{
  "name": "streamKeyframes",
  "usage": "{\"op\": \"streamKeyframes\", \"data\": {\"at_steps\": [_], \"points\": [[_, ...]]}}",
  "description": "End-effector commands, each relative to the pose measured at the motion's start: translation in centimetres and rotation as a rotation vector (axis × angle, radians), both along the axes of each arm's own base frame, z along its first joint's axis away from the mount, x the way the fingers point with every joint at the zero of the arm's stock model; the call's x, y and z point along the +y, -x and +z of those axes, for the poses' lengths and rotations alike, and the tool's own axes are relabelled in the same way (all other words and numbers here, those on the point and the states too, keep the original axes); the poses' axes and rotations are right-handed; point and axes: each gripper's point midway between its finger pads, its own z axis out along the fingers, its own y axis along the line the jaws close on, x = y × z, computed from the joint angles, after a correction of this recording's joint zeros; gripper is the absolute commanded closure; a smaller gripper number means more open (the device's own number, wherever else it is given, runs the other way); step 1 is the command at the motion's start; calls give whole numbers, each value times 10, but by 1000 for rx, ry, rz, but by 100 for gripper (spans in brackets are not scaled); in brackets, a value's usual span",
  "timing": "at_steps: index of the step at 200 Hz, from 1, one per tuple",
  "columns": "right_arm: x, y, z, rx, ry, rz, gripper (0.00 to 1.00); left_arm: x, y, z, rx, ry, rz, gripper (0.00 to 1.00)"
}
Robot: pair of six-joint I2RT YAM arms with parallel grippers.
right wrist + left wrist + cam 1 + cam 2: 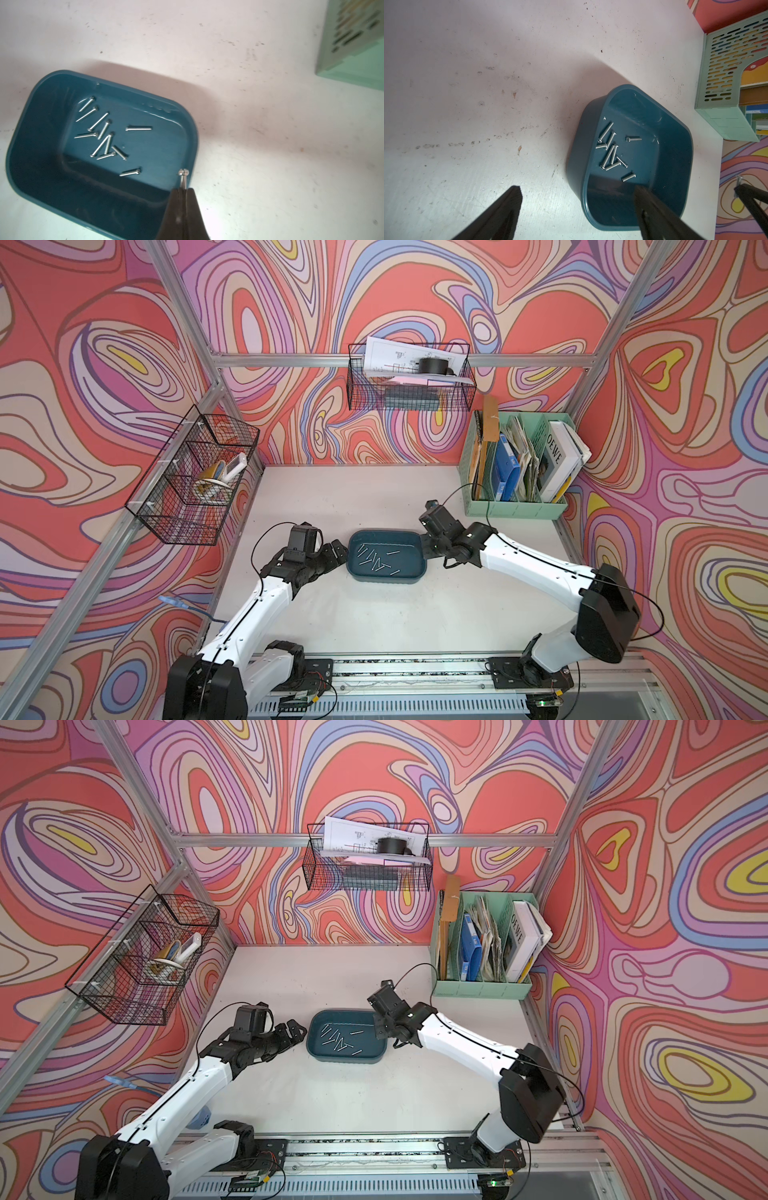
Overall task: Take out the screws from the storage box
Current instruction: Pick up the screw from the storage box, then place the screw at the center of the board.
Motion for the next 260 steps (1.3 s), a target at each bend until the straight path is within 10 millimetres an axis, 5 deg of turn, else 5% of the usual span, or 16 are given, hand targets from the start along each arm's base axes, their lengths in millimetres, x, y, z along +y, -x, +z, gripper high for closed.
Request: {"op": "streamKeyframes", "data": {"at_steps": [1,93,145,213,260], "points": [[-26,7,-16,51,-10,-65,100,-4,-2,4,-3,4,-26,10],[-14,9,-104,209,-12,-15,100,-7,0,2,10,9,-39,10],[-28,19,-128,249,39,-45,96,-4,-1,2,10,-4,-27,10],[-28,21,-133,264,42,-45,86,-4,0,-1,19,-3,-26,10],[-21,13,-101,214,1,-38,84,-2,0,1,13,-13,-23,10]]}}
